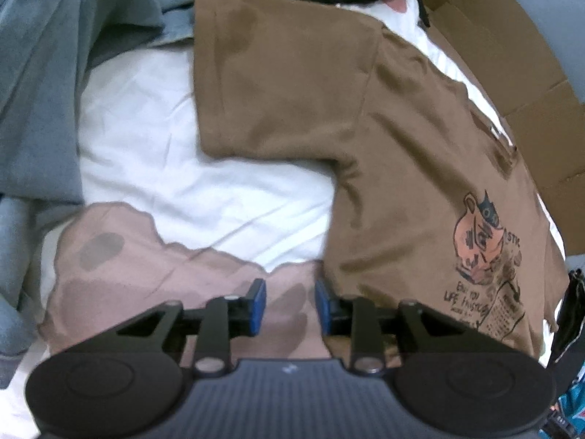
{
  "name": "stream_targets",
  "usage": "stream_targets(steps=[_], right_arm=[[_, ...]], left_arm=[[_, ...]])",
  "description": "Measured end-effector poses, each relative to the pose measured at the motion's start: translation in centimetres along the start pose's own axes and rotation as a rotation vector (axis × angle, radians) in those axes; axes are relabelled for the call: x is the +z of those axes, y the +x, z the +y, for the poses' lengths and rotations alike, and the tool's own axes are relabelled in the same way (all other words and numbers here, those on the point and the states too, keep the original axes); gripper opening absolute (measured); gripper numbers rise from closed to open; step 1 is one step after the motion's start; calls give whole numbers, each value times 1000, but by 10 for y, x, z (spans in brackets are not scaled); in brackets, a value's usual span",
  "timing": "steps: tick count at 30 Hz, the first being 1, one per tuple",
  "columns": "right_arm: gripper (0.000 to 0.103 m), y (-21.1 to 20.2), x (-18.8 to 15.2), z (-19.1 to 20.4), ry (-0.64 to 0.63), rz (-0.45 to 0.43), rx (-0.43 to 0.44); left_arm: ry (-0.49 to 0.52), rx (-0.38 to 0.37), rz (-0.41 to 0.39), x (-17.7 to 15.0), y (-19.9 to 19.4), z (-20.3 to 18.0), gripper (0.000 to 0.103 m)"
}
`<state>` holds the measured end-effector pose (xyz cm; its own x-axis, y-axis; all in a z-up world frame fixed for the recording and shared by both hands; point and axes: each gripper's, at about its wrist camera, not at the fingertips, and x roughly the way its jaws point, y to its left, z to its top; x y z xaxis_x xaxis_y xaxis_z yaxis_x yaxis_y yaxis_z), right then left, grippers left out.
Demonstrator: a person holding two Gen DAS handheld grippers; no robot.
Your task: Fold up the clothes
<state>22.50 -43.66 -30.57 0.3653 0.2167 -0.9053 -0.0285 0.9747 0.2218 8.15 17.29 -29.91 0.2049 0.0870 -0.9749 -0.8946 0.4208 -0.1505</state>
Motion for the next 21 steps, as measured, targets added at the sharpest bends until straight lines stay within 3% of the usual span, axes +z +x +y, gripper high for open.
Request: stream_targets(steps=[10, 16, 21], right_arm=[[53, 4, -13, 1, -24, 44, 91], [65, -4, -17, 12, -113, 5, 122], [65, 5, -24, 11, -131, 34, 62]], left_arm=[[110, -34, 61, -17, 29, -41, 31], [222, -34, 38, -29, 41, -66, 39], [236, -29, 26, -28, 51, -78, 39]])
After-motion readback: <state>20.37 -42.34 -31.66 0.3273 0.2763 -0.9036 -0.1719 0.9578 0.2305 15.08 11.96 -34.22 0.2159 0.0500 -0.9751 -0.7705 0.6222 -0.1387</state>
